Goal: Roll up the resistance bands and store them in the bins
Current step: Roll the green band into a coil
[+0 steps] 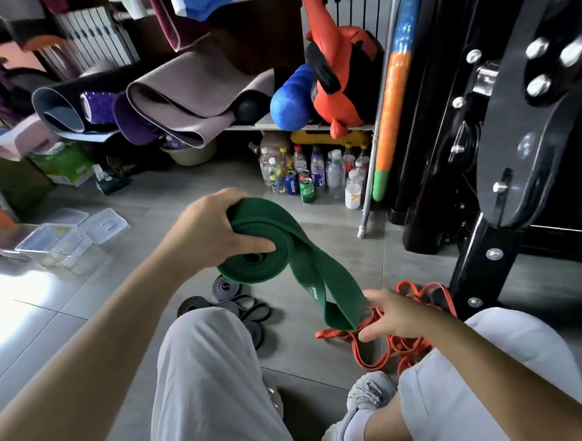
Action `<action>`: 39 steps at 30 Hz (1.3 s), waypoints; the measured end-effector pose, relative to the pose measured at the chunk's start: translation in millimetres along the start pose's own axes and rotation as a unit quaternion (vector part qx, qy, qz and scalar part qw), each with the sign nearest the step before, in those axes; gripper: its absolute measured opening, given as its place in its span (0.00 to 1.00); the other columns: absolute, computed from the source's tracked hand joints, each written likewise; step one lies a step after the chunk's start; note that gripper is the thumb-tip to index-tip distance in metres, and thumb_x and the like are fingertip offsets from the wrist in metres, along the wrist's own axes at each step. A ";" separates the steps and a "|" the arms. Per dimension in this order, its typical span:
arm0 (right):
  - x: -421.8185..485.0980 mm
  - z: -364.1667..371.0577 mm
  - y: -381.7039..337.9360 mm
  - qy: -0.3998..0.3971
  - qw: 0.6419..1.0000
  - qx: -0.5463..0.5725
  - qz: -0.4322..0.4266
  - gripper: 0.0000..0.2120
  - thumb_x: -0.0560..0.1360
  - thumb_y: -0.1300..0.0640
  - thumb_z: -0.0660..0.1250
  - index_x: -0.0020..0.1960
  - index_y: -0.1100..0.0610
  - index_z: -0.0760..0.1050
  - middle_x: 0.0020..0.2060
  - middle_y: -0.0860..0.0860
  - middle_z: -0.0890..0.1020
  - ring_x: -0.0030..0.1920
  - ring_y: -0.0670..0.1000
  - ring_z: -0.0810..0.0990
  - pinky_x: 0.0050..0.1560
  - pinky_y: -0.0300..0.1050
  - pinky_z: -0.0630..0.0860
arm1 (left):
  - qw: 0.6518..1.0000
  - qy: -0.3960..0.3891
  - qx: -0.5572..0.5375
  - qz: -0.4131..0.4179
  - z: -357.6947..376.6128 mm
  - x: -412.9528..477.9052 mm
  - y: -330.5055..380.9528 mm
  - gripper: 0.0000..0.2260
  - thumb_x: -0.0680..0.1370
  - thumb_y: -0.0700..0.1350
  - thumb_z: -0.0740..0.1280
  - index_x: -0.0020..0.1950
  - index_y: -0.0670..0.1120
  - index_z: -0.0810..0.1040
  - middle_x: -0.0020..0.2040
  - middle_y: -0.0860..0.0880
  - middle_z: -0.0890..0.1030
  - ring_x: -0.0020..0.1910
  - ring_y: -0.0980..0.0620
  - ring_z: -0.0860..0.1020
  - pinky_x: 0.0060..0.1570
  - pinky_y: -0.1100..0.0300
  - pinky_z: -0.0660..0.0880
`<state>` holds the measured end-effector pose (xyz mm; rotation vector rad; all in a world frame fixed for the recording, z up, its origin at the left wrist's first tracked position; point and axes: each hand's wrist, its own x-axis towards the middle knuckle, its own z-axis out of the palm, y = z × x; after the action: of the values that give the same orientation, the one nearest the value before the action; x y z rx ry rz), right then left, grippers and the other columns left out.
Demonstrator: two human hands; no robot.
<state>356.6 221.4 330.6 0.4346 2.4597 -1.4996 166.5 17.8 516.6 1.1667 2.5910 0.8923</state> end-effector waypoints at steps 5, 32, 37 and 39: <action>10.8 13.6 16.5 0.061 0.991 0.122 0.018 0.16 0.65 0.69 0.76 0.51 0.60 0.80 0.44 0.52 0.86 0.46 0.51 0.84 0.54 0.49 0.79 | 0.999 0.021 -0.027 -0.020 -4.3 1.5 -16.6 0.20 0.55 0.50 0.82 0.40 0.58 0.76 0.39 0.56 0.81 0.40 0.54 0.80 0.45 0.55 0.77; 17.2 -5.3 -105.4 0.084 0.973 0.136 -0.164 0.38 0.58 0.46 0.76 0.66 0.48 0.70 0.63 0.48 0.77 0.64 0.45 0.74 0.66 0.43 0.69 | 0.998 -0.048 0.032 0.007 35.2 -14.3 2.5 0.26 0.61 0.51 0.79 0.56 0.51 0.75 0.42 0.55 0.79 0.43 0.53 0.77 0.44 0.59 0.75; 18.2 -3.8 -104.7 0.110 0.949 0.237 -0.178 0.23 0.58 0.55 0.76 0.53 0.50 0.77 0.50 0.48 0.83 0.52 0.46 0.82 0.57 0.41 0.76 | 0.994 -0.006 -0.107 -0.013 39.9 -16.7 -6.3 0.24 0.59 0.46 0.81 0.50 0.54 0.75 0.42 0.57 0.80 0.42 0.56 0.80 0.43 0.60 0.78; 17.0 -4.6 -101.0 0.118 0.943 0.253 -0.181 0.23 0.58 0.57 0.75 0.52 0.50 0.78 0.48 0.48 0.84 0.50 0.46 0.83 0.54 0.40 0.78 | 0.987 0.025 -0.155 -0.021 45.9 -18.0 -9.0 0.22 0.59 0.45 0.81 0.47 0.55 0.75 0.42 0.56 0.81 0.40 0.59 0.80 0.40 0.64 0.77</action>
<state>303.7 183.9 410.1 0.2629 2.3951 -2.3786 190.3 20.9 472.6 1.0100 2.3878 1.2736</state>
